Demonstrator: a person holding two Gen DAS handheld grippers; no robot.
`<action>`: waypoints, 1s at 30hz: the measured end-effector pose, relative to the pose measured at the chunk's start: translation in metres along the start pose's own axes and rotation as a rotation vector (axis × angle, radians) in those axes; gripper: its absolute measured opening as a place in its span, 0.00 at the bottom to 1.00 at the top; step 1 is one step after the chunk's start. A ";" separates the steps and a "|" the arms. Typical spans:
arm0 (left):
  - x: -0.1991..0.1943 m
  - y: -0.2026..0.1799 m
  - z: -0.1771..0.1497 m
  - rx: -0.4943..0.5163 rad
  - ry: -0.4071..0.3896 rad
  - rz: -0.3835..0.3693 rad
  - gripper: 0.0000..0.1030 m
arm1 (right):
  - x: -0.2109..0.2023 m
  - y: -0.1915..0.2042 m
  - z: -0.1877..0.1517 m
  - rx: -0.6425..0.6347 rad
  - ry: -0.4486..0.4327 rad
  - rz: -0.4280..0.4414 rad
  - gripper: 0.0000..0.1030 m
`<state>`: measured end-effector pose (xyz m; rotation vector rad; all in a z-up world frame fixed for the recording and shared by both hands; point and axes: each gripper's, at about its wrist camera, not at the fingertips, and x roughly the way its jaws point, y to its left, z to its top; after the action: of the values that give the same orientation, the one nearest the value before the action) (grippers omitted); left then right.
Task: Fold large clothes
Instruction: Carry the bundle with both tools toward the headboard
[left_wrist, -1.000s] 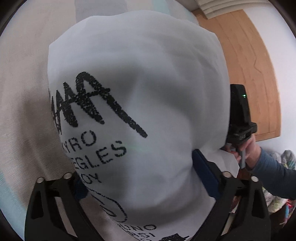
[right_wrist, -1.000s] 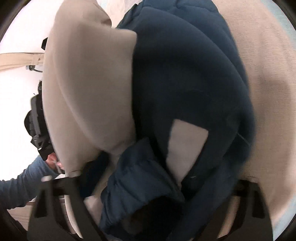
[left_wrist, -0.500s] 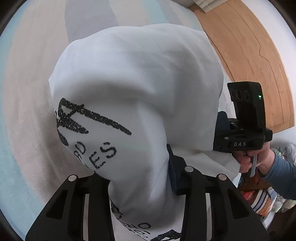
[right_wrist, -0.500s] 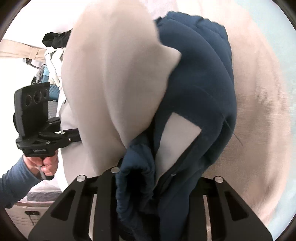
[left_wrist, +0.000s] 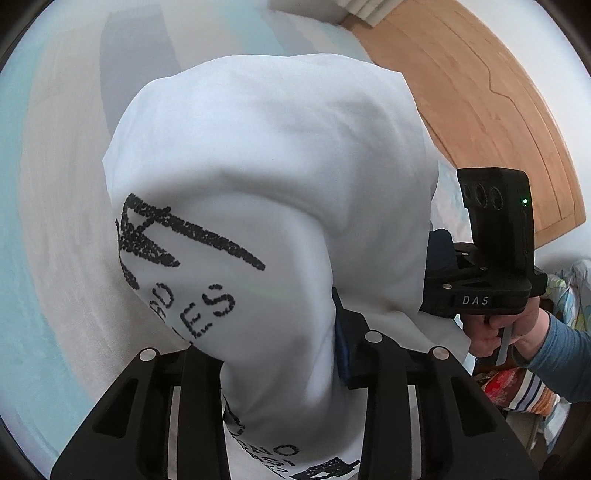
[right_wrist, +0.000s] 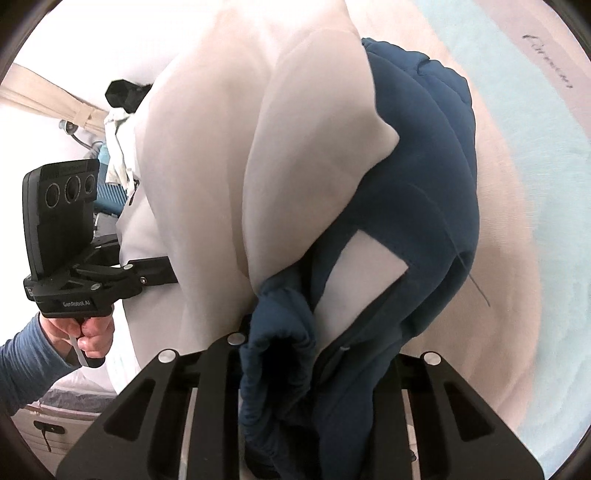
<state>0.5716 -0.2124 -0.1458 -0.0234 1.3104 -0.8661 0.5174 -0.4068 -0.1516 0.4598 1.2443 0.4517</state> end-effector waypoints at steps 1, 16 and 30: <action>-0.004 -0.006 0.000 0.012 -0.003 0.009 0.32 | -0.004 -0.001 -0.004 0.001 -0.008 0.000 0.21; -0.005 -0.112 0.019 0.193 -0.010 0.018 0.33 | -0.110 -0.056 -0.044 0.071 -0.174 -0.075 0.21; 0.068 -0.244 0.044 0.402 0.054 -0.119 0.33 | -0.236 -0.155 -0.148 0.267 -0.335 -0.245 0.21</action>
<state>0.4767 -0.4399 -0.0727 0.2408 1.1730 -1.2263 0.3259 -0.6540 -0.0910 0.5747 1.0205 -0.0037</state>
